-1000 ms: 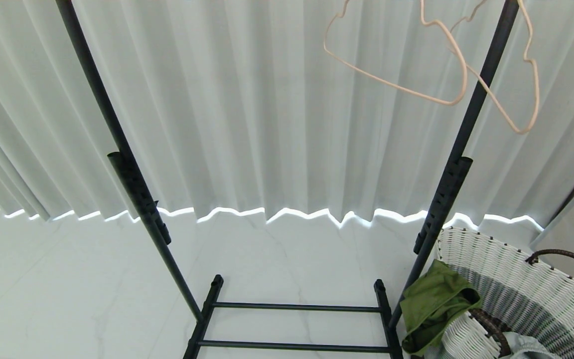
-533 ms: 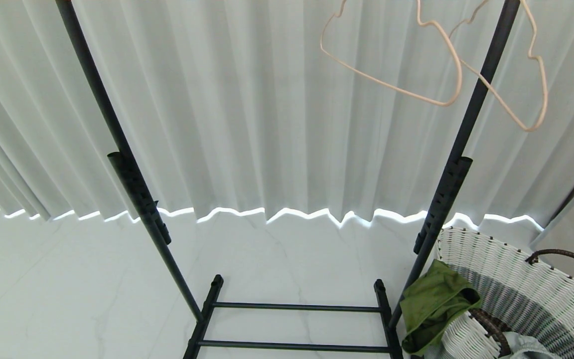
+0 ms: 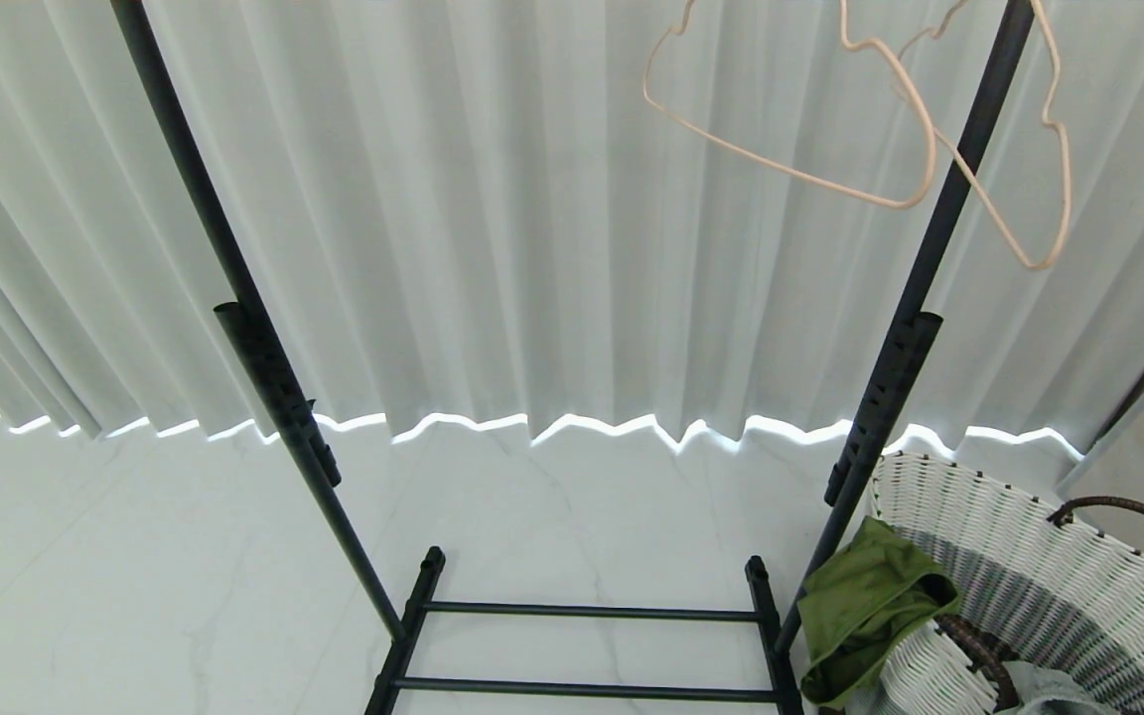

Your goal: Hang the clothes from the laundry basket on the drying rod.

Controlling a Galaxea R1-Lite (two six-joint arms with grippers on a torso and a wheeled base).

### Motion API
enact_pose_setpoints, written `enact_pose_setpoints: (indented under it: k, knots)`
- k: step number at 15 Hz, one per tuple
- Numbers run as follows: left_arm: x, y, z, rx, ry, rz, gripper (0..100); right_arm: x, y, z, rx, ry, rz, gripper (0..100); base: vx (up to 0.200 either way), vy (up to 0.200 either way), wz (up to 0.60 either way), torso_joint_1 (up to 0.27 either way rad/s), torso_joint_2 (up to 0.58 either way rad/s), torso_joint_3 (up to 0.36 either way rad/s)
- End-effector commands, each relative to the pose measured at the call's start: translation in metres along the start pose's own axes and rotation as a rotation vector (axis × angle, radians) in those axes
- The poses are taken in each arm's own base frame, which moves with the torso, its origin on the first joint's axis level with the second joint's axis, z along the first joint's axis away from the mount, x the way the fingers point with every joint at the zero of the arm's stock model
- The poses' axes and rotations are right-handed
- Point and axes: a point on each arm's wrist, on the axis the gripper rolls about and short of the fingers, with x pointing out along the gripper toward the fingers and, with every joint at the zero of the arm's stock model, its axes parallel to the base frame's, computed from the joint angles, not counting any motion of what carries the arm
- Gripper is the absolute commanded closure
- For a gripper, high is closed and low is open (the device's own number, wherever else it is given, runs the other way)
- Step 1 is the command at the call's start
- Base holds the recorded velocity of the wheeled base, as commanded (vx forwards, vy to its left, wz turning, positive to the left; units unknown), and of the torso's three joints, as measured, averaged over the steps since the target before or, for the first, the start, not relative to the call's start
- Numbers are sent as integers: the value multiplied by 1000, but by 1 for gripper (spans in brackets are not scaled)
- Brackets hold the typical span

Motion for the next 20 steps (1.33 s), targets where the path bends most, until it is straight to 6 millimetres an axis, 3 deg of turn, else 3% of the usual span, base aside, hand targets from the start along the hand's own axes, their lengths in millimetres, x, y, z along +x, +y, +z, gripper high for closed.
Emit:
enact_pose_setpoints:
  k: [1, 10, 12, 13, 16, 20]
  knots:
    - [0, 0, 0, 0, 0, 1, 0, 46, -13, -7, -7, 277, 63, 0, 0, 0, 0, 0, 0, 0]
    - [0, 0, 0, 0, 0, 1, 0, 104, -10, -26, 1, 316, 87, 0, 0, 0, 0, 0, 0, 0]
    - [0, 0, 0, 0, 0, 1, 0, 109, -9, -29, -3, 314, 74, 0, 0, 0, 0, 0, 0, 0]
    - [0, 0, 0, 0, 0, 1, 0, 109, -9, -30, -5, 322, 64, 100, 0, 0, 0, 0, 0, 0]
    - [0, 0, 0, 0, -1, 1, 0, 100, -10, -27, -10, 280, 18, 100, 0, 0, 0, 0, 0, 0]
    - [0, 0, 0, 0, 0, 1, 0, 72, -15, -14, -24, 176, -123, 100, 0, 0, 0, 0, 0, 0]
